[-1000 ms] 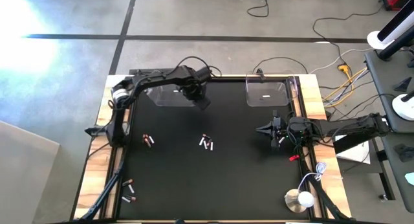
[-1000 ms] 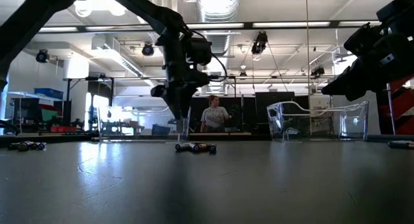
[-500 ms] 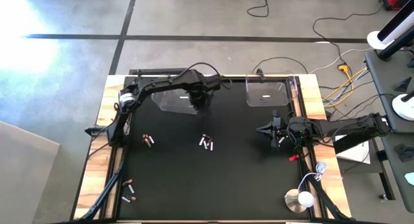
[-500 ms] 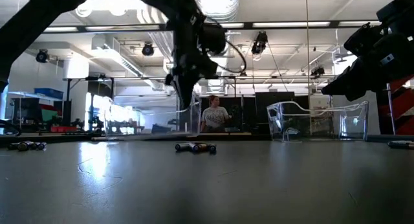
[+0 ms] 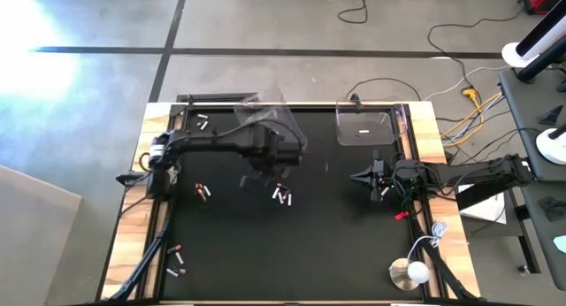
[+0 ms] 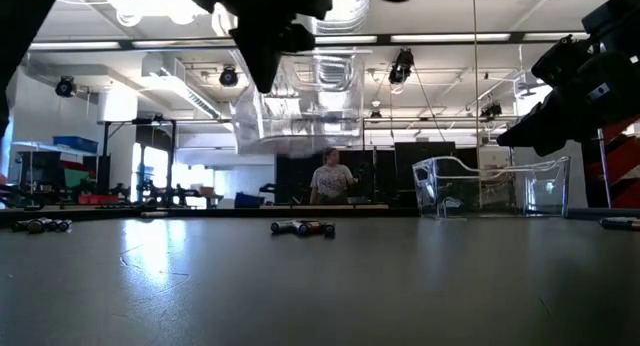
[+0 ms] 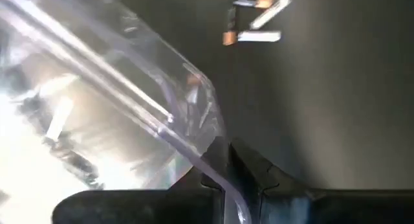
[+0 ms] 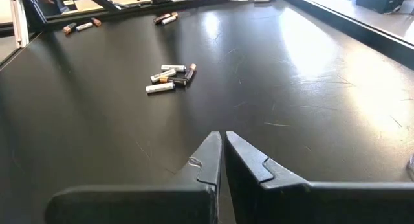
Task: Sort batteries
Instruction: Adjust the bins
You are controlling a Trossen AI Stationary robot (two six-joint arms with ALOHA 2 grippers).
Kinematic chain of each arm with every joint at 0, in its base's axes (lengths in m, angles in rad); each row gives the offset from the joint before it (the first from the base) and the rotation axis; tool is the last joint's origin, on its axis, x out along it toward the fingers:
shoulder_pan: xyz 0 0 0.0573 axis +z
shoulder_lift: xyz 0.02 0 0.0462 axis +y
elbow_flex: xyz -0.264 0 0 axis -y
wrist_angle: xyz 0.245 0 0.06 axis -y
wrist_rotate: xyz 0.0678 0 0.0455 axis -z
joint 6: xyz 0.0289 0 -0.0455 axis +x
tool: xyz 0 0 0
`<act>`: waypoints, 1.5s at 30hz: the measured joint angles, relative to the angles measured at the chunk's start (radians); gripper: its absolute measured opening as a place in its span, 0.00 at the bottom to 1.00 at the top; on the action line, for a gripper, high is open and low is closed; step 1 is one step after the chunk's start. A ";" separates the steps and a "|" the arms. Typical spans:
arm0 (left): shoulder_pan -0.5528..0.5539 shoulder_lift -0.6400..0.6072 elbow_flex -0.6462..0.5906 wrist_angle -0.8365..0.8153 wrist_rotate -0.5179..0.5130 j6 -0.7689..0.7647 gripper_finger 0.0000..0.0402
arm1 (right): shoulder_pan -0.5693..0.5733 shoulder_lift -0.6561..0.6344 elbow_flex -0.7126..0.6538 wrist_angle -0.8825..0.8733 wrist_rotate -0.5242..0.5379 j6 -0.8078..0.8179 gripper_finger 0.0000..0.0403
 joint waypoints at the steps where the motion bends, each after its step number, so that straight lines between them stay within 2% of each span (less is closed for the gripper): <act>1: -0.007 -0.018 -0.022 -0.004 -0.016 0.015 0.00 | 0.000 0.000 0.000 0.000 0.000 0.000 0.03; 8: -0.018 -0.202 -0.279 0.027 -0.024 0.100 0.00 | 0.000 0.000 0.000 0.000 0.000 0.000 0.03; 12: -0.022 -0.279 -0.435 0.165 -0.112 0.189 0.00 | 0.000 0.000 0.000 0.000 0.000 0.000 0.03; 17: -0.029 -0.311 -0.581 0.197 -0.084 0.249 0.00 | 0.000 0.000 0.000 0.000 0.000 0.000 0.03; 21: -0.026 -0.373 -0.683 0.259 -0.091 0.252 0.00 | 0.000 0.000 0.000 0.000 0.000 0.000 0.03; 24: -0.026 -0.402 -0.745 0.304 -0.055 0.252 0.00 | 0.000 0.000 0.000 0.000 0.000 0.000 0.03; 32: -0.026 -0.404 -0.837 0.413 -0.052 0.283 0.00 | 0.000 0.000 0.000 0.000 0.000 0.000 0.03; 45: -0.026 -0.409 -0.864 0.521 -0.052 0.324 0.00 | 0.000 0.000 0.000 0.000 0.000 0.000 0.03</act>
